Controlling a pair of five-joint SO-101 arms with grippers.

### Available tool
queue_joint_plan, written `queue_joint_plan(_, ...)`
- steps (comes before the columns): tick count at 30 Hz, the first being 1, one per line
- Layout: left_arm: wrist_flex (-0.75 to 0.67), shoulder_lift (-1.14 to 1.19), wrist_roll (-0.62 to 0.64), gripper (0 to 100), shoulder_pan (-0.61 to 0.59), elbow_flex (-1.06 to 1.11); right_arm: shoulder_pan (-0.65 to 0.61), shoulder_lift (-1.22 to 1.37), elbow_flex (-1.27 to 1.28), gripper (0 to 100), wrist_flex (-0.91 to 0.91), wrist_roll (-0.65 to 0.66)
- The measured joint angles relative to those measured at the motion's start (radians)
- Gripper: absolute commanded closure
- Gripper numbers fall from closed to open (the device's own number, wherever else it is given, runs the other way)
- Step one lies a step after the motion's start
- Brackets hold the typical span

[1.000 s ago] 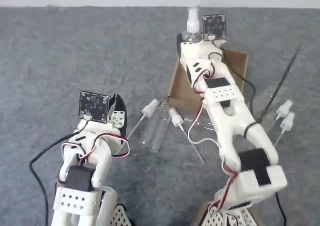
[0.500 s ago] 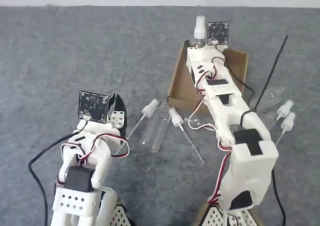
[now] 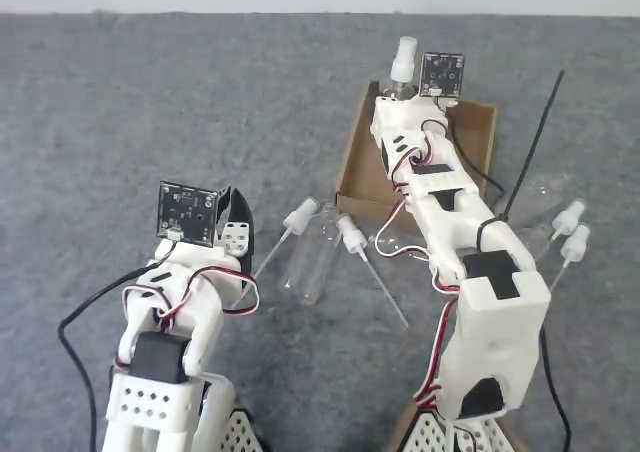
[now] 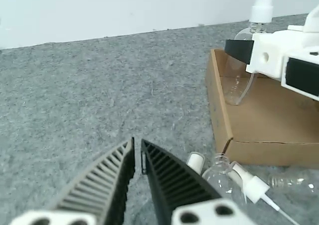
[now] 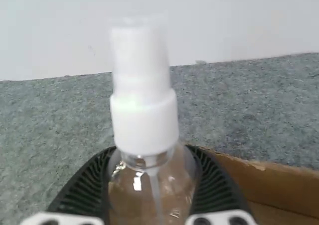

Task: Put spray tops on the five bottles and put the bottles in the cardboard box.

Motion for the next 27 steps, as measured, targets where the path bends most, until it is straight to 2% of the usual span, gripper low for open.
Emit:
queue_joint_plan(6, 0.0, 0.0, 0.0, 99, 0.0, 0.0, 0.0, 0.0, 0.0, 98.7, 0.0, 0.084)
queue_joint_plan(12, 0.0, 0.0, 0.0, 99, 0.0, 0.0, 0.0, 0.0, 0.0, 98.3, 0.0, 0.101)
queue_joint_plan(19, 0.0, 0.0, 0.0, 99, 0.0, 0.0, 0.0, 0.0, 0.0, 83.9, 0.0, 0.104)
queue_joint_plan(27, 0.0, 0.0, 0.0, 99, 0.0, 0.0, 0.0, 0.0, 0.0, 81.6, 0.0, 0.104)
